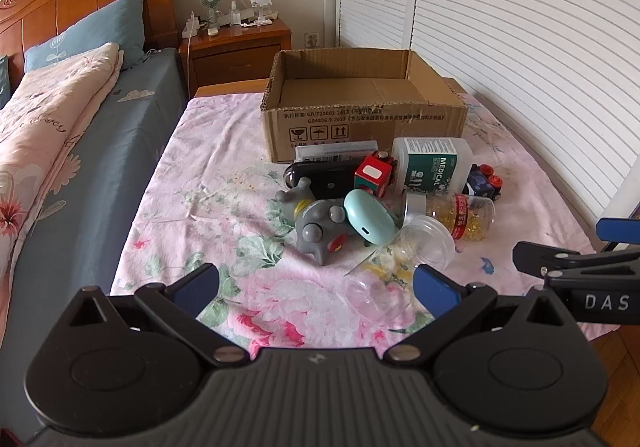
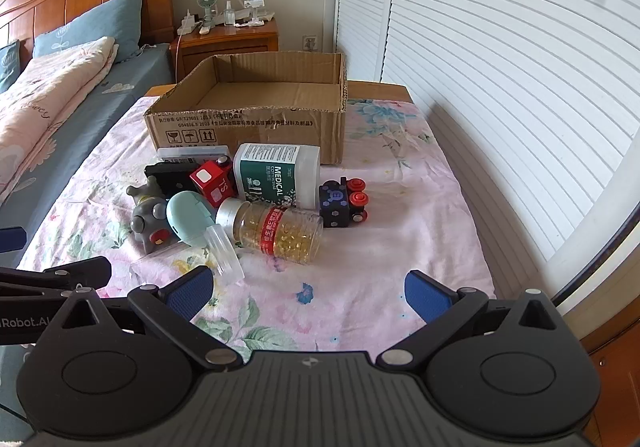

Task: Organize rigid objects

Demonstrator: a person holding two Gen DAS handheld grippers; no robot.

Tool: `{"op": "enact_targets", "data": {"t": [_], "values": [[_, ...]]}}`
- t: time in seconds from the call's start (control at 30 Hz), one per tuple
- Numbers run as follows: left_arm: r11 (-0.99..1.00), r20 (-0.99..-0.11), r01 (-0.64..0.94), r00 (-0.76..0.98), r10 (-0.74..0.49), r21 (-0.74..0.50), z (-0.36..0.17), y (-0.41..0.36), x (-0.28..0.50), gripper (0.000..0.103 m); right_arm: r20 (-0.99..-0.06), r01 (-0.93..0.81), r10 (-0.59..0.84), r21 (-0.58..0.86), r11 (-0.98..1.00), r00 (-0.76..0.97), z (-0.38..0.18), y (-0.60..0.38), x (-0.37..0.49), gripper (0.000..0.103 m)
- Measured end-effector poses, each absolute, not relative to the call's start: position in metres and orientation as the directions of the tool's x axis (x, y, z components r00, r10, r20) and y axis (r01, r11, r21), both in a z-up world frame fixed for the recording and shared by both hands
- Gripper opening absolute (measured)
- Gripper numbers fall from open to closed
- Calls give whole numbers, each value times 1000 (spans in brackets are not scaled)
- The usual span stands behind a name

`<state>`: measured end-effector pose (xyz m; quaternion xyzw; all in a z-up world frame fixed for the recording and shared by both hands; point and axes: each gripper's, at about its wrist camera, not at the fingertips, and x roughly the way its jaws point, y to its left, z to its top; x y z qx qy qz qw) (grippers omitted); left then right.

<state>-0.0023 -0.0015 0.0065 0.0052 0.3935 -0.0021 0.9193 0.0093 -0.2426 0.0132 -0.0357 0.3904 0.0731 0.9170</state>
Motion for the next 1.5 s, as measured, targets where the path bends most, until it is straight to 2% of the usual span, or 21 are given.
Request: {"op": "enact_targets", "data": {"t": [0.8,1.17,1.5], "values": [[996,-722,90,690,-49,19,2,-2,5,102,-712,-206,116,-41,978,693,13,-243,16,103],[969,-767,242,631,-118,50,-33,-10,20,102,-695,-251,173,-11,968,698,0,-255,23,103],[970,-811,240,575,-108,40,-62,-2,39,102,-738,-244,151,-18,970,657,-31,-266,33,103]]}}
